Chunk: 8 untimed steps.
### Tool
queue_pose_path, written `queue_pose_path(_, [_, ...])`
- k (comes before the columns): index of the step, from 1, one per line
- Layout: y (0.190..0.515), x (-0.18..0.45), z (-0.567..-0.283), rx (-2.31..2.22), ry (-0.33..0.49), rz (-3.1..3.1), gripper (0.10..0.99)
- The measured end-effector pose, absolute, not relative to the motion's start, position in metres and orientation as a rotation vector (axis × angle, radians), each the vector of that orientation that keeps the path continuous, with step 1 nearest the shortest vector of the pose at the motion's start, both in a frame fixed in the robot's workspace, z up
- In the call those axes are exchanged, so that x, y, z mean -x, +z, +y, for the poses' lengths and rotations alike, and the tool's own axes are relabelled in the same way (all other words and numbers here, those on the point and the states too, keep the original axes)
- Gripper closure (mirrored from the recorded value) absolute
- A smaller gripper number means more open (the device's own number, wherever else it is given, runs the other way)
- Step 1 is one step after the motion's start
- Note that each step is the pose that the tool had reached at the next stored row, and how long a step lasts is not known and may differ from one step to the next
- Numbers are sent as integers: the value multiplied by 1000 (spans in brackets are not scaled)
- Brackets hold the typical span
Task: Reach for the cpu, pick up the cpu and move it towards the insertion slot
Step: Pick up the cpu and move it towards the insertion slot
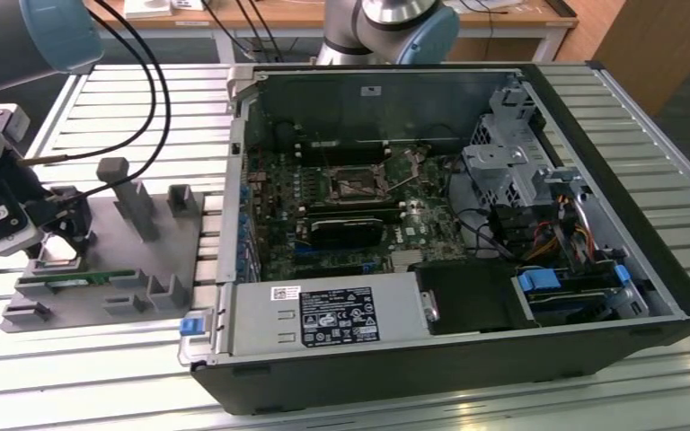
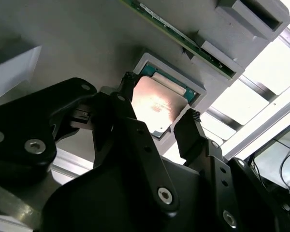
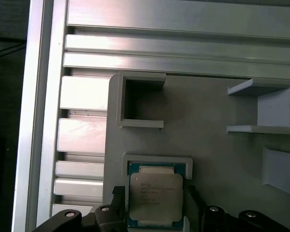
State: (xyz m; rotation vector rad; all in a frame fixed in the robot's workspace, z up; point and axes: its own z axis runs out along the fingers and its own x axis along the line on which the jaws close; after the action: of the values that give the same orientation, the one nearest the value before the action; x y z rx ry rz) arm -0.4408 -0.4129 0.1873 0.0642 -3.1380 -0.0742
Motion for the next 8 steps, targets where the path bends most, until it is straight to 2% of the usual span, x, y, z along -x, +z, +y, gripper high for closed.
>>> queue_pose_path(3, [187, 441, -413, -65, -74, -3138, 490])
queue_pose_path(4, [187, 441, -413, -65, -74, -3138, 557])
queue_pose_path(8, [187, 441, -413, -65, -75, -3138, 557])
